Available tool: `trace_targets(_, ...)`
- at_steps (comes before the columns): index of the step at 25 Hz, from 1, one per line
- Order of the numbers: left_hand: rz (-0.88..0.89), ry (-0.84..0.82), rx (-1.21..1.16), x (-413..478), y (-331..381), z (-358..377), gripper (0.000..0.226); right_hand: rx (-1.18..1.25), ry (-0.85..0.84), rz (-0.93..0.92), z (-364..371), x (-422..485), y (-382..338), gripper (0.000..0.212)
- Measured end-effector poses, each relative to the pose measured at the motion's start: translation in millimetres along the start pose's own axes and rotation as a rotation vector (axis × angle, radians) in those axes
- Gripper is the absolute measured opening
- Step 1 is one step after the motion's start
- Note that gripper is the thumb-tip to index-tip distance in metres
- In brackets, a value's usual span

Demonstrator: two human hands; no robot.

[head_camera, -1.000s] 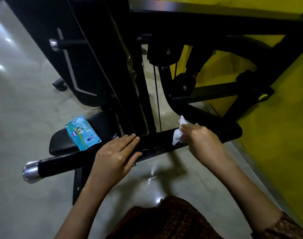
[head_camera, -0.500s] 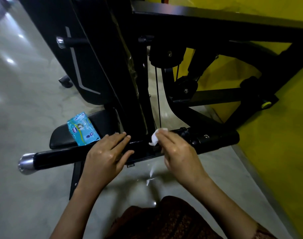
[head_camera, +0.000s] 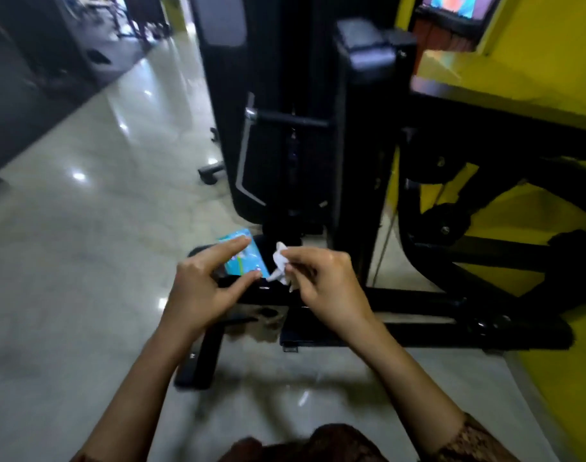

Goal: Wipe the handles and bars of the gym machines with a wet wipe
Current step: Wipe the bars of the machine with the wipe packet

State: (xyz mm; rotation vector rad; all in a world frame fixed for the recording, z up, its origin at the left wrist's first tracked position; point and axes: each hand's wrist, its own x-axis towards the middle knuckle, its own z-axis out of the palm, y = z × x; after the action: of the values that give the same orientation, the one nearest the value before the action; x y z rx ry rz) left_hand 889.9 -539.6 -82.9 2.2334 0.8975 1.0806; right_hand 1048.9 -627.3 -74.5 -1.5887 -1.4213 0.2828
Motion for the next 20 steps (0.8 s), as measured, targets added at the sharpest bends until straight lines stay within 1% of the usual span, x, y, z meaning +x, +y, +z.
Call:
trace_targets(2, -0.101, 0.050, 0.030, 15, -32, -60, 0.051, 0.045, -0.059, 0.001, 51, 48, -41, 0.018)
trace_targets(3, -0.140, 0.054, 0.061, 26, -54, -86, 0.052, 0.030, -0.097, -0.005, 80, 75, -57, 0.016)
trace_targets(4, -0.180, 0.050, 0.097, 38, -77, -109, 0.052, -0.017, -0.148, -0.023, 109, 104, -71, 0.016)
trace_targets(6, -0.299, 0.061, 0.157, 60, -129, -168, 0.052, -0.140, -0.280, -0.062, 180, 157, -107, 0.021)
trace_targets(8, -0.438, 0.109, 0.147, 70, -172, -221, 0.056, -0.190, -0.410, -0.032, 244, 192, -135, 0.022)
trace_targets(9, -0.471, 0.144, 0.128, 71, -189, -244, 0.057, -0.186, -0.449, -0.011, 270, 203, -146, 0.021)
trace_targets(12, -0.461, 0.179, 0.101, 71, -220, -295, 0.062, -0.167, -0.459, -0.007, 320, 221, -170, 0.027)
trace_targets(15, -0.449, 0.177, 0.043, 75, -246, -332, 0.063, -0.057, -0.433, 0.014, 353, 246, -185, 0.021)
trace_targets(18, -0.459, 0.229, -0.107, 93, -279, -360, 0.058, 0.054, -0.401, -0.032, 387, 291, -195, 0.019)
trace_targets(20, -0.455, 0.221, -0.136, 109, -301, -373, 0.050, 0.079, -0.409, -0.099, 407, 324, -200, 0.018)
